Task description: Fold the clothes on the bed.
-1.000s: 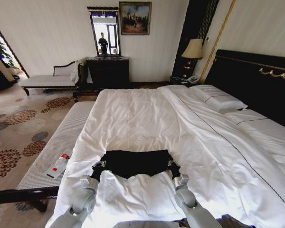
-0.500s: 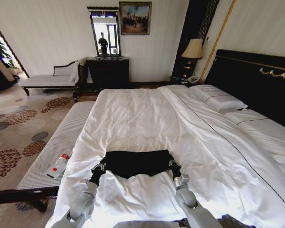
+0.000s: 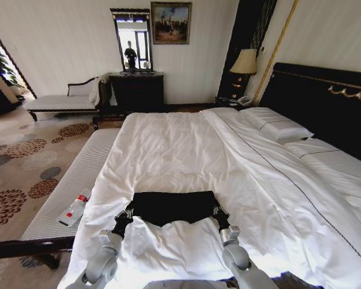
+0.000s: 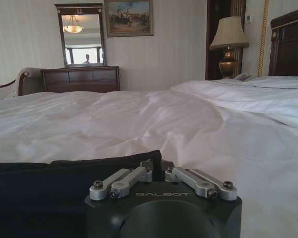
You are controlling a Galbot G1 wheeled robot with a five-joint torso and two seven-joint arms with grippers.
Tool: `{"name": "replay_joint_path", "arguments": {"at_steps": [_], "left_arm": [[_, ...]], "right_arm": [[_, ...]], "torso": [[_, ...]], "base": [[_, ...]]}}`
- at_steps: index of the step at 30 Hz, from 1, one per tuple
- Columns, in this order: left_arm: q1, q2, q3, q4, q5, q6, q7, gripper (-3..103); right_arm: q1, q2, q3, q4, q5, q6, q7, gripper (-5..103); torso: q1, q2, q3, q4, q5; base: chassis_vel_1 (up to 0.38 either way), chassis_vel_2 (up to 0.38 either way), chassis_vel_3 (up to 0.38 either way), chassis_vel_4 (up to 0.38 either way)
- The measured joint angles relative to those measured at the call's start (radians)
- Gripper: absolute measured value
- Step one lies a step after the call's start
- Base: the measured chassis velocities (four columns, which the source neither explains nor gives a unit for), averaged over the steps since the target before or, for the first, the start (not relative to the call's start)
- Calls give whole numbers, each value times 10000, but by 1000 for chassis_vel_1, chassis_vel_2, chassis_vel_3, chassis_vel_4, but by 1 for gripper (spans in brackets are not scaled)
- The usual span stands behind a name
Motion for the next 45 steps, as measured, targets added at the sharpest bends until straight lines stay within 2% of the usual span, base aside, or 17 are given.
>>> {"name": "replay_joint_path", "arguments": {"at_steps": [1, 3, 7, 8, 10, 13, 15, 16, 18, 19, 24, 25, 31, 32, 35, 41, 45], "left_arm": [[129, 11, 0, -46, 111, 17, 30, 1], [180, 19, -2, -56, 142, 22, 40, 1], [585, 42, -257, -66, 208, 49, 87, 0], [679, 35, -407, -22, 201, 73, 88, 6], [717, 26, -533, 13, 177, 81, 85, 6], [673, -12, -980, 89, -151, 160, 55, 22], [606, -16, -1103, 107, -257, 187, 23, 27], [566, -16, -1166, 112, -311, 207, 5, 27], [424, 0, -1363, 45, -442, 293, -47, 38], [424, 0, -1363, 45, -442, 293, -47, 38], [553, 25, -1264, -575, -230, 457, -187, 59], [553, 25, -1264, -575, -230, 457, -187, 59], [1034, -90, -1055, -1004, 619, 471, -181, 86], [1034, -90, -1055, -1004, 619, 471, -181, 86], [1694, -117, -1184, -1404, 944, 398, -63, 98], [2689, -290, -1708, -1692, 1270, 103, -48, 100], [3595, -627, -2318, -1866, 1671, -386, -37, 100]], "right_arm": [[-172, -13, 34, 140, -59, -7, -26, 15], [-238, -13, 52, 191, -89, -4, -34, 15], [-832, -1, 350, 678, -283, 32, -80, 32], [-1049, 18, 558, 898, -340, 34, -81, 37], [-1179, 22, 740, 1079, -352, 34, -78, 42], [-1397, -191, 1201, 1719, -80, -122, -9, 58], [-1338, -341, 1285, 1878, 15, -213, 25, 58], [-1273, -433, 1320, 1947, 56, -257, 44, 64], [-739, -1051, 1325, 2079, 135, -442, 91, 75], [-739, -1051, 1325, 2079, 135, -442, 91, 75], [1080, -2021, 271, 686, -282, -493, -430, 95], [1080, -2021, 271, 686, -282, -493, -430, 95], [2598, -1794, -1228, -1015, -755, -325, -951, 100], [2598, -1794, -1228, -1015, -755, -325, -951, 100], [2837, -1600, -1464, -2064, -2194, 423, -1359, 100], [1981, -1656, -1164, -2202, -3253, 1128, -1619, 100], [751, -1597, -654, -1865, -3731, 1563, -1451, 100]], "torso": [[-1, 0, 0, -2, -1], [0, 1, 0, -4, -1], [0, 1, 0, -2, 0], [0, 1, 0, -3, 1], [-1, 1, 0, -3, -1], [-1, 0, 0, -4, 1], [-1, 1, 0, -6, -1], [-1, 1, 0, -6, -1], [0, 0, 1, -1, 0], [0, 0, 1, -1, 0], [0, 0, 2, -1, 1], [0, 0, 2, -1, 1], [1, -2, 2, 1, 6], [1, -2, 2, 1, 6], [1, -2, 1, -3, 2], [0, -1, 0, -4, 2], [-1, 0, -2, -5, -1]], "base": [[0, 0, 0, 0], [0, 0, 0, 0], [0, 0, 0, 0], [0, 0, 0, 0], [0, 0, 0, 0], [0, 0, 0, 0], [0, 0, 0, 0], [0, 0, 0, 0], [0, 0, 0, 0], [0, 0, 0, 0], [0, 0, 0, 0], [0, 0, 0, 0], [0, 0, 0, 0], [0, 0, 0, 0], [0, 0, 0, 0], [0, 0, 0, 0], [0, 0, 0, 0]]}}
